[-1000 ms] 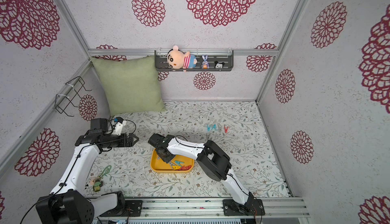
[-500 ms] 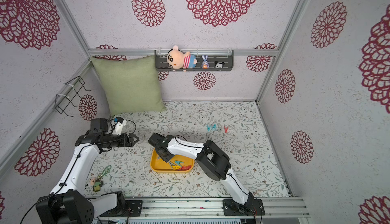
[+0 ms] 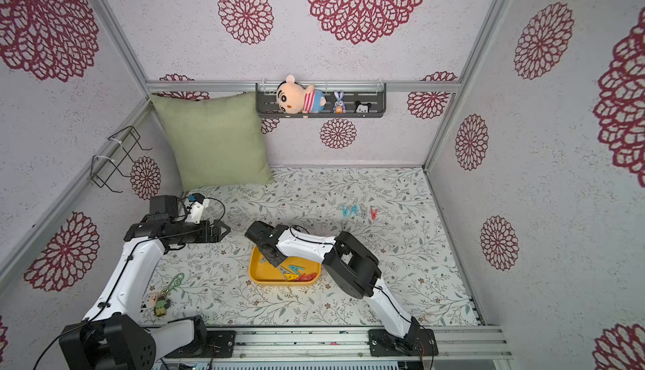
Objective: Take the clothespins out of the storage box
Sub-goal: Pick up the clothespin from the storage box.
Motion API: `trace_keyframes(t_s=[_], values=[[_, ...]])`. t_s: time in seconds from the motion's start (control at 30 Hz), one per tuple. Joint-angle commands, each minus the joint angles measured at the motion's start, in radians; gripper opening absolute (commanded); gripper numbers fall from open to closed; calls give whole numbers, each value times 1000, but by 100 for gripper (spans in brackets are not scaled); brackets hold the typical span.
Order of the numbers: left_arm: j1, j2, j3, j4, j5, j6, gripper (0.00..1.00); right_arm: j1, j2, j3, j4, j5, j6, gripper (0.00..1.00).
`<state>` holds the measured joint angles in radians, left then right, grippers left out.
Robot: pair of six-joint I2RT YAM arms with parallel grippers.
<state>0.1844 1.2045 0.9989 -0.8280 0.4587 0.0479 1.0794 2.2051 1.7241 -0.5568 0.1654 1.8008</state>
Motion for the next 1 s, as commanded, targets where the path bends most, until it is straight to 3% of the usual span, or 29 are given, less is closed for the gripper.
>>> trace_keyframes(t_s=[0.0, 0.73, 0.97], values=[[11, -2, 18, 15, 11, 3, 97, 9, 25, -18, -30, -21, 36, 23], [12, -5, 18, 18, 8, 3, 98, 33, 15, -89, -1, -48, 47, 22], [11, -4, 18, 17, 5, 3, 97, 36, 8, -87, -7, -48, 45, 12]])
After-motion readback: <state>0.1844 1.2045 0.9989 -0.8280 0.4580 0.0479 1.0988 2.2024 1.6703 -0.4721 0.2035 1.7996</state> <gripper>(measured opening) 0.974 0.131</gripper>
